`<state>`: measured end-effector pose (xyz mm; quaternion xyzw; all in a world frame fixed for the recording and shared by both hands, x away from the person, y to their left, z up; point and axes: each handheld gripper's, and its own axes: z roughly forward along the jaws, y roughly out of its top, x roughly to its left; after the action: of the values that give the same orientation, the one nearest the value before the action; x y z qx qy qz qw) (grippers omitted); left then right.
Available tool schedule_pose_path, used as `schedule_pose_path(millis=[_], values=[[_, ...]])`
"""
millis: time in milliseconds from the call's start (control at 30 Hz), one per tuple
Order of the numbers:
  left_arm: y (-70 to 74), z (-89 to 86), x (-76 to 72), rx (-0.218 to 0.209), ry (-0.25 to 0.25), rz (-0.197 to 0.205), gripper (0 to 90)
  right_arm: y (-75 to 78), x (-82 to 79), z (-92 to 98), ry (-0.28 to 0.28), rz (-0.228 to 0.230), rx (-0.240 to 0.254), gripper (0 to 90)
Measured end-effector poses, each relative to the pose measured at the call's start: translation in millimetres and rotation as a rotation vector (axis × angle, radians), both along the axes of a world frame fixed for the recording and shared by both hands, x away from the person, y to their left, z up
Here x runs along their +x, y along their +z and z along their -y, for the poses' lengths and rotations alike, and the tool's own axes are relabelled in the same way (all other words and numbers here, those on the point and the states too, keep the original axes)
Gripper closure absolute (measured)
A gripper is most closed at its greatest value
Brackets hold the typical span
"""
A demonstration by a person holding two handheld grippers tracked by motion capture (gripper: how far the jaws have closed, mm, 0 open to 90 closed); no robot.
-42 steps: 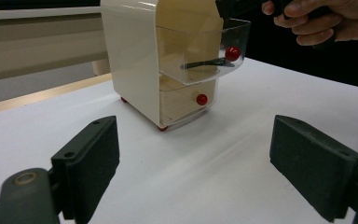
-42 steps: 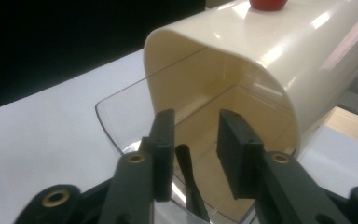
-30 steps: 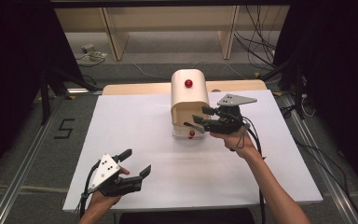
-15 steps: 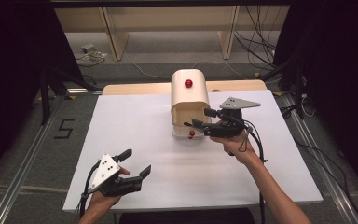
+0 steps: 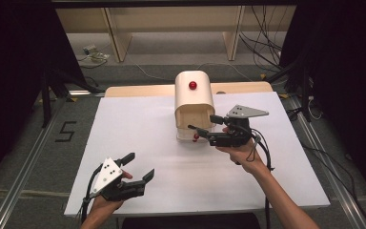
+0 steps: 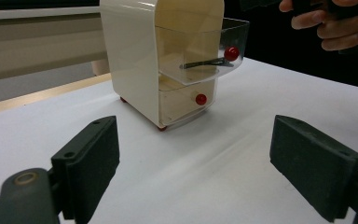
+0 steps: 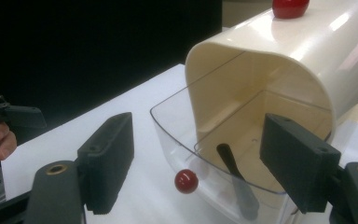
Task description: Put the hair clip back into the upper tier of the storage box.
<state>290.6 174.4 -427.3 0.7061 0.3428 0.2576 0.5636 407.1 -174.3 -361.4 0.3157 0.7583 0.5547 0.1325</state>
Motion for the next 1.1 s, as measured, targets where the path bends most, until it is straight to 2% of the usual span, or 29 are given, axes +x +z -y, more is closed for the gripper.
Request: schedule_pose_path(millis=[467,1100], values=[[0.3,-0.3,-0.1,-0.001,0.001,0.002,15.6,-4.2,-10.1,7.1,0.021,0.001,0.013,22.3],[0.5,-0.1,-0.5,-0.001,0.0,0.002,15.6,-12.2,-18.9,1.9,0.044,-0.009,-0.019,22.6]])
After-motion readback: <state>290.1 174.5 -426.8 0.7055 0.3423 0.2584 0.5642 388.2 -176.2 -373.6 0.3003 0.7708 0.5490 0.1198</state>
